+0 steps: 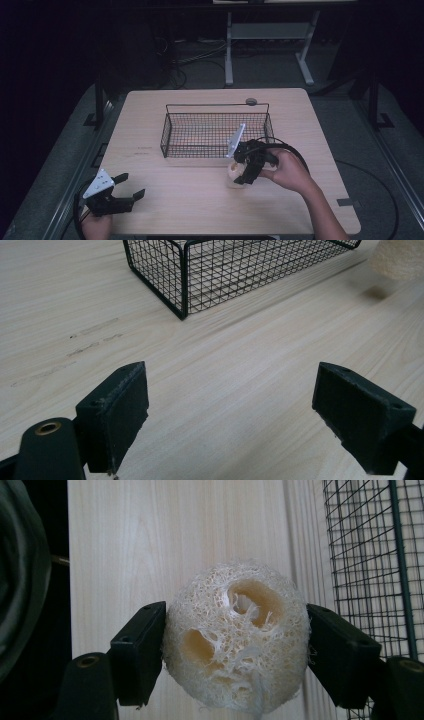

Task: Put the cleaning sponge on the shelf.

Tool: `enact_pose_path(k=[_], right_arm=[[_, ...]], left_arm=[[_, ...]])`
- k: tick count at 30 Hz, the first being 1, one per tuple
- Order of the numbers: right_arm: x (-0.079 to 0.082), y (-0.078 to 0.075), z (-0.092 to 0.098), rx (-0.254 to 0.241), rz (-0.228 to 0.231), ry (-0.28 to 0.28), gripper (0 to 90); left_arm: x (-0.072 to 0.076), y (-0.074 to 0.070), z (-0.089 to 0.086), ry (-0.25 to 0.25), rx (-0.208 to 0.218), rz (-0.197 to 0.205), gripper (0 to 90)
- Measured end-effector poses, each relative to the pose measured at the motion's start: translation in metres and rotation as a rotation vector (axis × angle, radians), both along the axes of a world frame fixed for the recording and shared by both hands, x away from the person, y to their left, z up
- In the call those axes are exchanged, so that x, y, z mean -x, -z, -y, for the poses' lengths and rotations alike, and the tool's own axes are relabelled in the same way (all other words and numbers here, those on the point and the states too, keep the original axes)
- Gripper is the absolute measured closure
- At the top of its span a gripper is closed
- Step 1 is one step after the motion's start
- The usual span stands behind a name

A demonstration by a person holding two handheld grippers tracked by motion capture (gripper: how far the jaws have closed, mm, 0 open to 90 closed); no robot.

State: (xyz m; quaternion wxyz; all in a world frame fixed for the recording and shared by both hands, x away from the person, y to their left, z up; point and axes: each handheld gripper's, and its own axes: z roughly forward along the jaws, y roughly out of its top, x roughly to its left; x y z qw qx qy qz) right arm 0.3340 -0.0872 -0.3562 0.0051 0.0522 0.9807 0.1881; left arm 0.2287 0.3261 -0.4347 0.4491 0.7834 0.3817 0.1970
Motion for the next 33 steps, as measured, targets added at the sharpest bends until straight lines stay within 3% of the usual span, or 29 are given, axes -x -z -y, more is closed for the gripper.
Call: enact_pose_path(k=[33], right_arm=[[-0.040, -0.032, -0.001, -0.003, -0.010, -0.006, 28.2]], left_arm=[[-0.002, 0.001, 0.000, 0.003, 0.000, -0.005, 13.7]])
